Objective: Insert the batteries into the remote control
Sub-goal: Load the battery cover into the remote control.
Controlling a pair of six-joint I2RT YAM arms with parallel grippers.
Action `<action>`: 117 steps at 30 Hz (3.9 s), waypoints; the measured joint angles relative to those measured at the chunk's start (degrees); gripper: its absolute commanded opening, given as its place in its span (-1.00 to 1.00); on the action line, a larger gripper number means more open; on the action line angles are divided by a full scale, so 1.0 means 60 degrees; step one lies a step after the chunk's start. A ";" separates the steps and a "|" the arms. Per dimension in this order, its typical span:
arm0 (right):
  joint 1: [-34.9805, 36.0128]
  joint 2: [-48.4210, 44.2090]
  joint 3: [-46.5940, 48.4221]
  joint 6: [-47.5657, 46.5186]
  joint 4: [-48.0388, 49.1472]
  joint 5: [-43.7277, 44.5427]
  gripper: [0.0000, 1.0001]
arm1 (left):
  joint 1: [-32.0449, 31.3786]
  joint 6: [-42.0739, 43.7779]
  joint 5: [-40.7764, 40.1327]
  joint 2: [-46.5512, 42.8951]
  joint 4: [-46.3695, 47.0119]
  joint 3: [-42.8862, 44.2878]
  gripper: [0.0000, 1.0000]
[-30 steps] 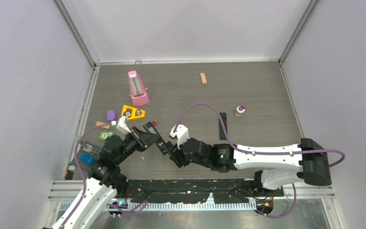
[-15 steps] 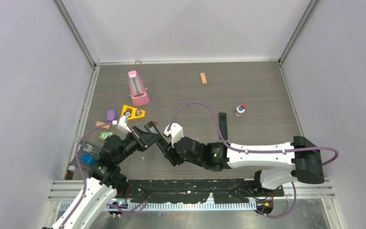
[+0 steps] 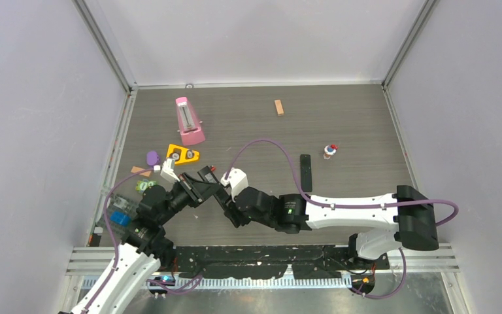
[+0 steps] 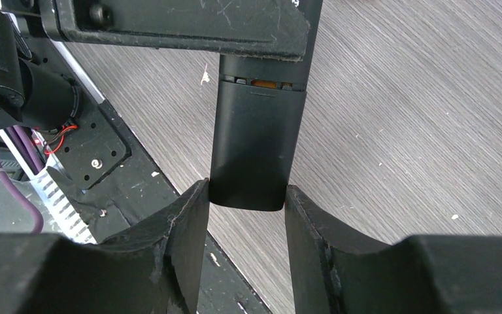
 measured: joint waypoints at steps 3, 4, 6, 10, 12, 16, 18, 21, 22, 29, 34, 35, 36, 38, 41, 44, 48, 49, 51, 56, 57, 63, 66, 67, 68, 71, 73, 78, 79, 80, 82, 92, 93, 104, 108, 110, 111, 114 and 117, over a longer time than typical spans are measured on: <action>0.0000 0.0022 0.0036 0.0018 -0.0051 0.0011 -0.29 | 0.0004 -0.0047 0.0011 0.0004 0.0000 0.0000 -1.00; 0.0000 0.0025 0.0055 0.0018 -0.0084 0.0015 -0.29 | 0.0004 -0.0073 0.0015 0.0004 0.0000 -0.0004 -1.00; 0.0000 0.0106 0.0171 0.0018 -0.0193 0.0036 -0.28 | 0.0011 -0.0117 0.0022 0.0015 0.0004 -0.0004 -1.00; 0.0000 0.0328 0.0415 0.0015 -0.0419 0.0084 -0.23 | 0.0066 -0.0222 0.0047 0.0091 -0.0004 -0.0011 -1.00; 0.0000 0.0393 0.0525 0.0015 -0.0568 0.0084 -0.18 | 0.0069 -0.0280 0.0047 0.0102 -0.0004 -0.0015 -1.00; 0.0000 0.0408 0.0656 0.0055 -0.0798 0.0076 -0.12 | 0.0087 -0.0364 0.0124 0.0098 0.0004 -0.0018 -1.00; 0.0000 0.0408 0.0707 0.0113 -0.0896 0.0069 -0.10 | 0.0095 -0.0404 0.0182 0.0102 0.0011 -0.0022 -1.00; 0.0000 0.0412 0.0827 0.0171 -0.1100 0.0076 -0.06 | 0.0109 -0.0539 0.0240 0.0102 0.0080 -0.0051 -1.00; 0.0000 0.0419 0.0885 0.0189 -0.1191 0.0073 -0.05 | 0.0109 -0.0554 0.0266 0.0102 0.0113 -0.0058 -1.00; -0.0004 0.0583 0.1249 0.0233 -0.1679 0.0073 0.07 | 0.0109 -0.0579 0.0353 0.0102 0.0372 -0.0168 -1.00; -0.0040 0.0627 0.1282 0.0346 -0.1665 0.0066 -0.03 | 0.0106 -0.0714 0.0601 0.0098 0.0576 -0.0193 -1.00; -0.0055 0.0627 0.1290 0.0390 -0.1672 0.0058 -0.04 | 0.0106 -0.0714 0.0605 0.0098 0.0579 -0.0197 -1.00; -0.0084 0.0627 0.1293 0.0419 -0.1676 0.0036 -0.03 | 0.0106 -0.0707 0.0601 0.0102 0.0597 -0.0200 -1.00; -0.0117 0.0637 0.1311 0.0444 -0.1683 0.0007 -0.01 | 0.0106 -0.0692 0.0605 0.0098 0.0608 -0.0204 -1.00; -0.0149 0.0641 0.1337 0.0448 -0.1727 -0.0044 0.03 | 0.0106 -0.0579 0.0623 0.0098 0.0641 -0.0204 -1.00; -0.0157 0.0656 0.1388 0.0448 -0.1781 -0.0142 0.09 | 0.0106 -0.0557 0.0623 0.0098 0.0648 -0.0204 -1.00; -0.0182 0.0743 0.1472 0.0470 -0.1810 -0.0310 0.19 | 0.0098 -0.0772 0.0710 0.0058 0.0645 -0.0204 -1.00; -0.0193 0.0765 0.1501 0.0481 -0.1818 -0.0357 0.20 | 0.0095 -0.0867 0.0732 0.0022 0.0648 -0.0204 -1.00; -0.0200 0.0783 0.1592 0.0503 -0.1891 -0.0441 0.24 | 0.0087 -0.1129 0.0743 -0.0066 0.0652 -0.0219 -1.00; -0.0204 0.0783 0.1796 0.0594 -0.2065 -0.0503 0.35 | 0.0087 -0.1821 0.0736 -0.0299 0.0812 -0.0474 -1.00; -0.0208 0.0783 0.1807 0.0627 -0.2076 -0.0503 0.37 | 0.0087 -0.1945 0.0732 -0.0346 0.0812 -0.0525 -1.00; -0.0280 0.0772 0.1876 0.0758 -0.2175 -0.0499 0.65 | 0.0087 -0.2521 0.0688 -0.0506 0.0845 -0.0736 -1.00; -0.0328 0.0732 0.1880 0.0856 -0.2262 -0.0466 0.84 | 0.0087 -0.2707 0.0667 -0.0525 0.0878 -0.0871 -1.00; -0.0350 0.0696 0.1880 0.0914 -0.2302 -0.0459 0.94 | 0.0087 -0.2787 0.0663 -0.0525 0.0896 -0.0918 -1.00; -0.0357 0.0667 0.1880 0.0954 -0.2324 -0.0452 0.96 | 0.0091 -0.2827 0.0659 -0.0525 0.0911 -0.0951 -1.00; -0.0397 0.0426 0.1865 0.1045 -0.2291 -0.0444 0.91 | 0.0095 -0.2947 0.0652 -0.0525 0.0958 -0.1024 -1.00; -0.0437 0.0087 0.1745 0.1166 -0.2171 -0.0466 0.91 | 0.0109 -0.3042 0.0656 -0.0525 0.1045 -0.1031 -1.00; -0.0550 -0.1158 0.0794 0.1883 -0.1432 -0.0506 0.91 | 0.0109 -0.3126 0.0656 -0.0568 0.1191 -0.1031 -1.00; -0.0561 -0.1242 0.0718 0.1956 -0.1392 -0.0503 0.91 | 0.0109 -0.3155 0.0656 -0.0576 0.1224 -0.1031 -1.00; -0.0616 -0.1432 0.0514 0.2259 -0.1249 -0.0492 0.92 | 0.0113 -0.3228 0.0656 -0.0586 0.1271 -0.1031 -1.00; -0.0729 -0.1701 0.0168 0.2838 -0.1078 -0.0492 0.93 | 0.0117 -0.3355 0.0652 -0.0605 0.1377 -0.1031 -1.00; -0.0984 -0.2626 -0.2051 0.6186 0.0903 -0.0310 0.71 | 0.0120 -0.4054 0.0645 -0.0641 0.2178 -0.1031 -1.00; -0.0987 -0.2688 -0.2182 0.6393 0.1111 -0.0280 0.69 | 0.0120 -0.4109 0.0648 -0.0652 0.2211 -0.1031 -1.00; -0.1086 -0.2506 -0.2765 0.8094 0.3071 -0.0255 0.42 | 0.0146 -0.4819 0.0608 -0.0703 0.2852 -0.1060 -1.00; -0.1093 -0.2229 -0.2765 0.8368 0.3603 -0.0313 0.22 | 0.0160 -0.5038 0.0579 -0.0725 0.2943 -0.1122 -1.00; -0.1093 -0.2106 -0.2765 0.8491 0.3810 -0.0335 0.07 | 0.0168 -0.5093 0.0550 -0.0787 0.2943 -0.1151 -1.00; -0.1089 -0.2058 -0.2765 0.8542 0.3927 -0.0342 0.02 | 0.0171 -0.5118 0.0514 -0.0827 0.2932 -0.1162 -1.00; -0.1089 -0.1902 -0.2761 0.8743 0.4306 -0.0390 -0.25 | 0.0182 -0.5187 0.0415 -0.0951 0.2918 -0.1198 -1.00; -0.1089 -0.1690 -0.2754 0.8921 0.4743 -0.0415 -0.42 | 0.0193 -0.5297 0.0277 -0.1064 0.2772 -0.1231 -1.00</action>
